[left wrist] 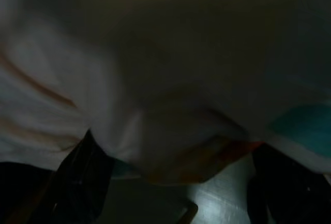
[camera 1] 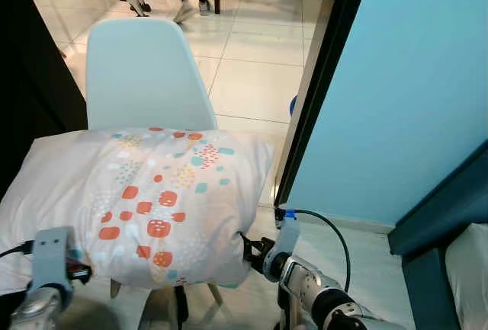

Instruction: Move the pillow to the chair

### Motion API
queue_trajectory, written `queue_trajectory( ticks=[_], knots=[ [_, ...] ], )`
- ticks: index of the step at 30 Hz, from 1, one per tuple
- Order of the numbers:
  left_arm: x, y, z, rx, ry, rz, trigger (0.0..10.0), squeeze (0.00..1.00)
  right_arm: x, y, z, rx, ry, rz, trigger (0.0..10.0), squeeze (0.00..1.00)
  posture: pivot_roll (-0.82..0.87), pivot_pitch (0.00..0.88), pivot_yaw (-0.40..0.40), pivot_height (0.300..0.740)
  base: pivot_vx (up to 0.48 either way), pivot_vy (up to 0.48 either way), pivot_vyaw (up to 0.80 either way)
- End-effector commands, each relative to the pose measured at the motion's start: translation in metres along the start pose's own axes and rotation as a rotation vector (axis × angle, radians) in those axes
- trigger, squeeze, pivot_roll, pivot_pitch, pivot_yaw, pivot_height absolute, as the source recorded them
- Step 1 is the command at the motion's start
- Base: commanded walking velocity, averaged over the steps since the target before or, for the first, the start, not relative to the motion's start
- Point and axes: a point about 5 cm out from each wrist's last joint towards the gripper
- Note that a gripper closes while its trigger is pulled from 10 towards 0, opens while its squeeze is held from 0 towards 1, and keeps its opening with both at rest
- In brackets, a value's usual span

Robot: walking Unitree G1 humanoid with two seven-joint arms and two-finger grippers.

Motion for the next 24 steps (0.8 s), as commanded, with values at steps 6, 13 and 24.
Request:
queue_trajectory(
  ticks=[6,13,24],
  knots=[
    [-0.03,0.024,0.008,0.097,0.116,-0.142,10.0,0.0,-0.002,0.0,-0.013,-0.041,0.071,-0.01,10.0,0.0,0.05,0.116,-0.067,0.595,0.0,0.0,0.0],
    [-0.047,0.048,0.006,0.218,0.224,-0.049,10.0,0.0,-0.006,-0.007,-0.019,-0.054,0.098,-0.049,10.0,0.0,0.05,0.112,-0.065,0.595,0.0,0.0,0.0],
    [-0.046,0.006,0.009,0.21,0.139,-0.264,10.0,0.0,-0.014,-0.02,-0.019,-0.076,0.081,-0.118,10.0,0.0,0.05,0.101,-0.072,0.605,0.0,0.0,0.0]
  ],
)
Point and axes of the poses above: a point about 5 cm out from each wrist's last joint towards the gripper, its own x axis pointing out of the wrist towards the gripper, its own z axis along the axis of the wrist's last joint, y = z × x, and after that the axes turned 12 degrees about -x, right-handed
